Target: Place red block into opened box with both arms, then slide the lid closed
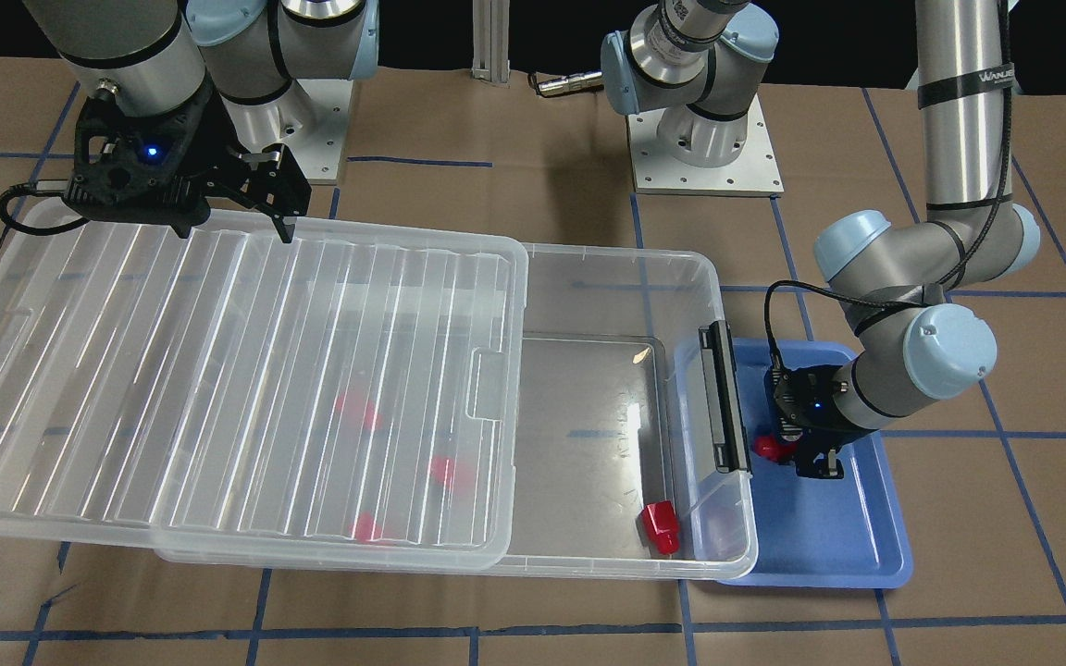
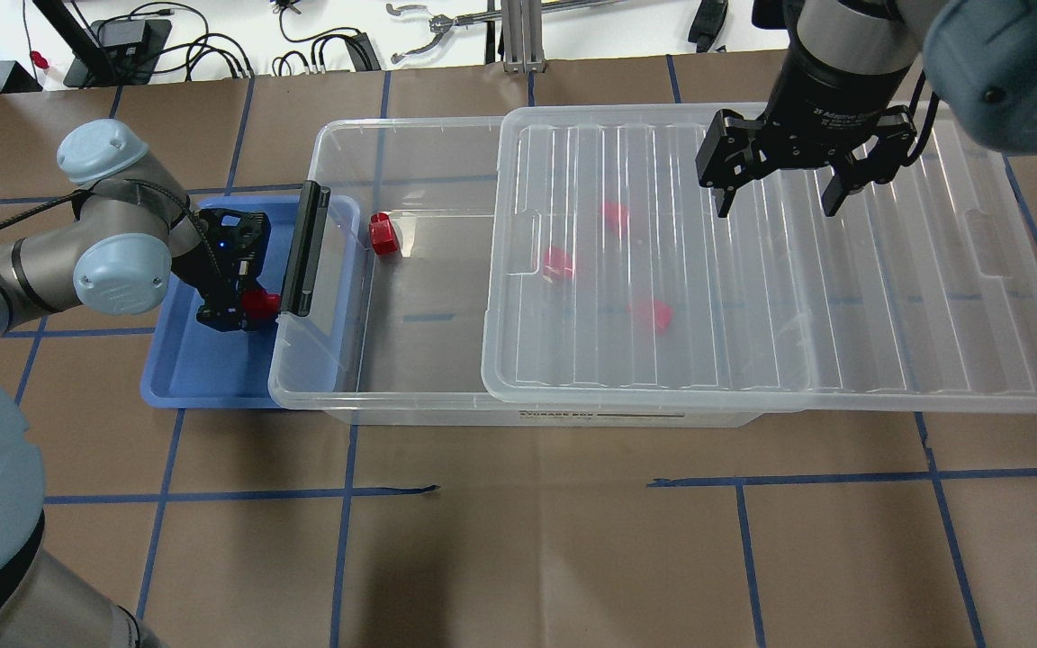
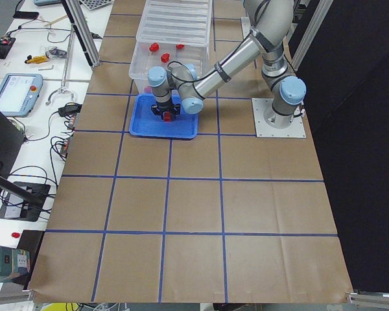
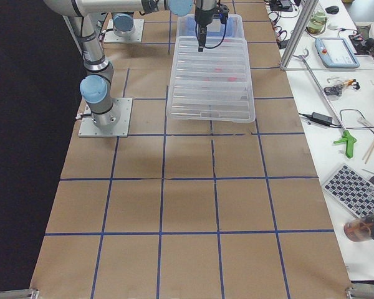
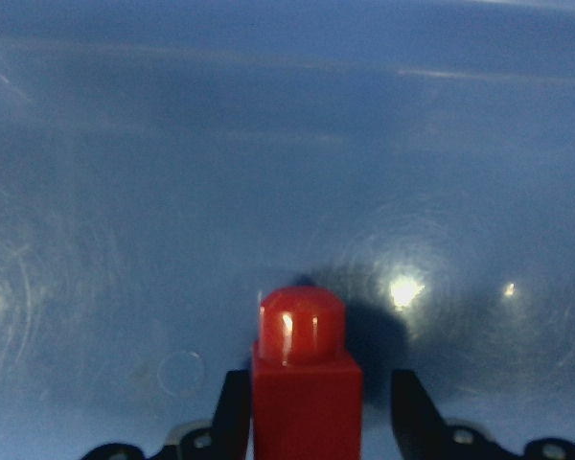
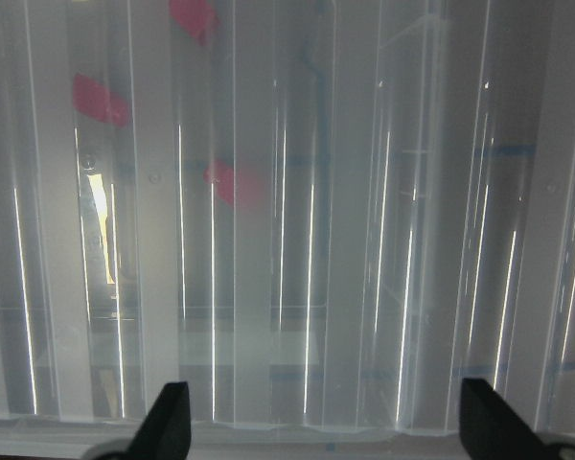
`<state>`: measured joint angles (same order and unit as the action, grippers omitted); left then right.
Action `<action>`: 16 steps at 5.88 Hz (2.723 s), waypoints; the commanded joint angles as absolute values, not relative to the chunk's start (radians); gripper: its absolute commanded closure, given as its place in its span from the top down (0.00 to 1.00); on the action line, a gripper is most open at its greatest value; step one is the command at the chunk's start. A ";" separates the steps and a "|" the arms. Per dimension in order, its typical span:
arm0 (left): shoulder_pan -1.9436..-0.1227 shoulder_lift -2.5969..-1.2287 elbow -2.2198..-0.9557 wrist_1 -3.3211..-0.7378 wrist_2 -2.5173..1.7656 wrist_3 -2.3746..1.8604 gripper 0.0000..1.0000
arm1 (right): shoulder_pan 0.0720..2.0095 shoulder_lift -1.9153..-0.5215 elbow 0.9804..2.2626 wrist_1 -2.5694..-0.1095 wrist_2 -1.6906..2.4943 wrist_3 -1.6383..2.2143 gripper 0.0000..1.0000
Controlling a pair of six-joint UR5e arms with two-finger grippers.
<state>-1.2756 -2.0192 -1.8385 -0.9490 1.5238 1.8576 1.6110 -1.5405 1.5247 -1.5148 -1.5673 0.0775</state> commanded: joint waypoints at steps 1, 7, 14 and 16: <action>-1.279 -1.988 -1.825 -0.966 1.525 1.858 0.00 | 1.611 -1.540 1.523 -1.516 -1.568 0.077 1.00; -1.375 -1.594 -1.681 -1.480 1.509 1.651 0.00 | 1.612 -1.542 1.526 -1.513 -1.568 0.077 1.00; -1.635 -1.811 -1.797 -1.102 1.448 1.396 0.00 | 1.612 -1.545 1.529 -1.508 -1.569 0.077 1.00; -1.647 -1.923 -1.801 -1.056 1.442 1.397 0.01 | 1.612 -1.545 1.529 -1.505 -1.569 0.078 1.00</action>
